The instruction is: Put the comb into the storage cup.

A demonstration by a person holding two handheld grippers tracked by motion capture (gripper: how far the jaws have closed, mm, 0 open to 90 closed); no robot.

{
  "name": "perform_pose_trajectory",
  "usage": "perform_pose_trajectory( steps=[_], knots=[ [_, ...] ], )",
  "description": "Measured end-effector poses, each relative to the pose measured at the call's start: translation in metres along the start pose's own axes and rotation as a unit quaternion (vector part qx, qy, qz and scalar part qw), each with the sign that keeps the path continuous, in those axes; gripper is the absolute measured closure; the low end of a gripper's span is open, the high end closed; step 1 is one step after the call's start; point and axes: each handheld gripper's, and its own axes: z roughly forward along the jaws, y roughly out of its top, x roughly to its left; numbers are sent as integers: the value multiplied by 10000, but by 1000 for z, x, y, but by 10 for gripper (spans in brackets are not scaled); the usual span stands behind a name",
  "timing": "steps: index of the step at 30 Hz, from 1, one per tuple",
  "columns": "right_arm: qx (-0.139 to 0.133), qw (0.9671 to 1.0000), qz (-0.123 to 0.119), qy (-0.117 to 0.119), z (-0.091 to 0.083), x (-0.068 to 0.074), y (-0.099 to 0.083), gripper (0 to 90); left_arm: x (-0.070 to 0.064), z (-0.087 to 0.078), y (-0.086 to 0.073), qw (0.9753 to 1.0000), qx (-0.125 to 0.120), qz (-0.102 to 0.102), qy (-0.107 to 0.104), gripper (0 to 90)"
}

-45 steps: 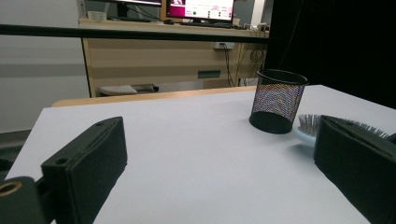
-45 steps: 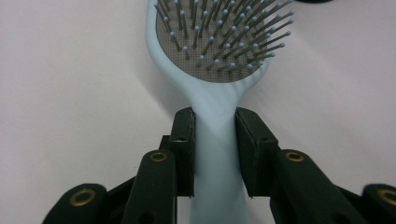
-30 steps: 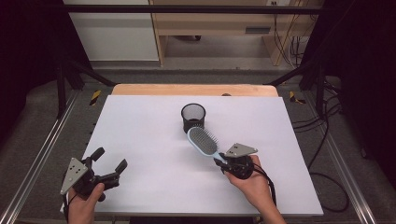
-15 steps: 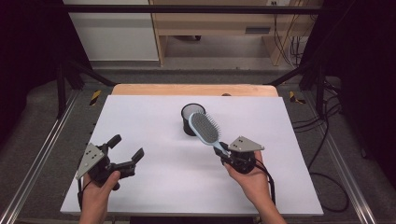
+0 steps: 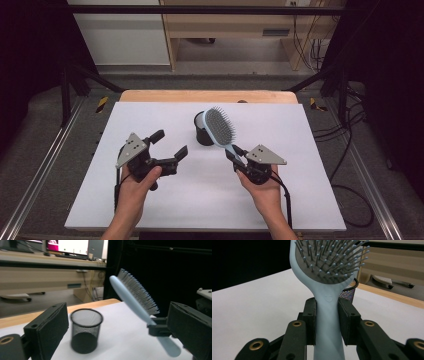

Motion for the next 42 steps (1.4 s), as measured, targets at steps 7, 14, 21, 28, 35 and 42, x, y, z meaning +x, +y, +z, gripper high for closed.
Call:
perform_pose_trajectory(
  steps=[7,14,21,28,35,42],
  knots=[
    [-77,10000,34,-12,1,3,-2,697,-12,19,4,9998,90,-63,-178,39],
    [-118,9999,69,-5,2,5,-3,697,-15,27,4,9990,138,-294,-296,38],
    [-126,9999,40,-10,3,7,-3,697,-16,30,3,9985,160,-408,-314,38],
    [-151,9999,23,-33,2,9,-3,697,-17,32,3,9981,152,-490,-353,38],
    [-162,9999,0,-21,3,11,-3,697,-20,35,3,9978,169,-508,-393,37],
    [-163,9999,-57,-5,4,15,-3,697,-20,36,2,9976,186,-538,-399,37]
  ],
)
